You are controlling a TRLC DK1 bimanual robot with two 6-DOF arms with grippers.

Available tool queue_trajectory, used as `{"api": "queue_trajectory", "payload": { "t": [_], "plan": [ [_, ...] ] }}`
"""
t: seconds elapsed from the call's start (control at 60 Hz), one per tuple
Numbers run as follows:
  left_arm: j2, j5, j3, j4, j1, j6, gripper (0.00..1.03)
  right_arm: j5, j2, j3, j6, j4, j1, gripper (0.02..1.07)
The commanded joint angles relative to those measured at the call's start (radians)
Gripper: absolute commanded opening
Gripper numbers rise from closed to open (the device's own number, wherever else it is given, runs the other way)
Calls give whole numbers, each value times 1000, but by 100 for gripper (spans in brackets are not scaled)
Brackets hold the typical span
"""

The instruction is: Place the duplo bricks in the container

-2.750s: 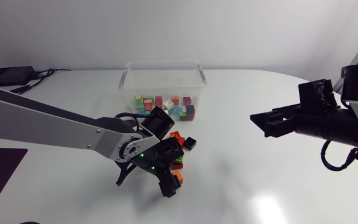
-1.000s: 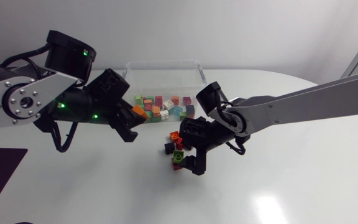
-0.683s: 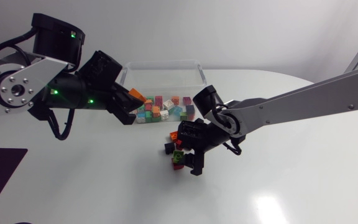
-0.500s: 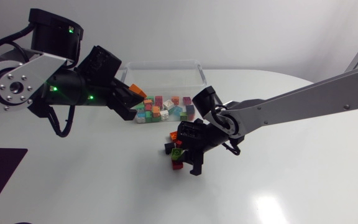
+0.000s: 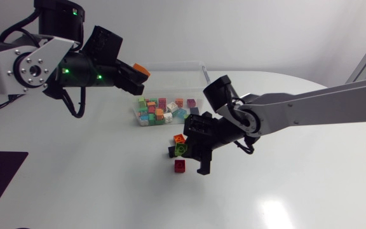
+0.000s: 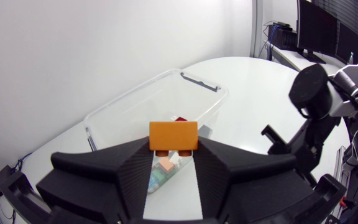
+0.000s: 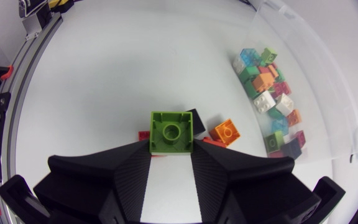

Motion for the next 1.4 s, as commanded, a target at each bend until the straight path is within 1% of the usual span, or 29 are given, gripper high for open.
{"api": "queue_trajectory", "payload": {
  "t": [0.0, 0.083, 0.2, 0.333, 0.433, 0.533, 0.55, 0.583, 0.667, 0.733, 0.917, 1.1, 1.267, 1.383],
  "plan": [
    [62, 3, 43, 34, 19, -34, 16, -3, -71, -37, 16, -24, -9, 34],
    [120, 2, 63, 80, 27, -45, 16, -3, -127, -47, 26, -38, -18, 34],
    [188, 2, 110, 112, 41, -73, 16, -11, -192, -47, 44, -62, -33, 34],
    [254, 2, 173, 122, 42, -91, 16, -14, -235, -32, 69, -82, -48, 34],
    [307, -14, 218, 122, 42, -96, 17, -15, -252, -9, 95, -88, -58, 34],
    [364, -44, 268, 123, 54, -110, 41, -15, -259, 22, 121, -88, -65, 34],
    [376, -52, 282, 123, 56, -111, 49, -15, -262, 28, 127, -90, -68, 34],
    [389, -55, 294, 123, 59, -111, 60, -15, -264, 37, 131, -90, -70, 34],
    [407, -66, 305, 131, 65, -108, 84, -15, -264, 64, 145, -102, -76, 34],
    [412, -75, 308, 132, 70, -110, 98, -15, -262, 88, 158, -102, -85, 34],
    [333, -75, 265, 131, 74, -110, 99, -15, -239, 178, 208, -108, -105, 34],
    [166, -72, 153, 112, 82, -97, 99, -4, -178, 282, 293, -72, -127, 34],
    [11, -1, 35, 42, 88, -18, 99, 17, -95, 371, 366, -21, -137, 34],
    [-58, 29, -35, -10, 88, 59, 98, 37, -28, 417, 411, 30, -144, 34]
  ]
}}
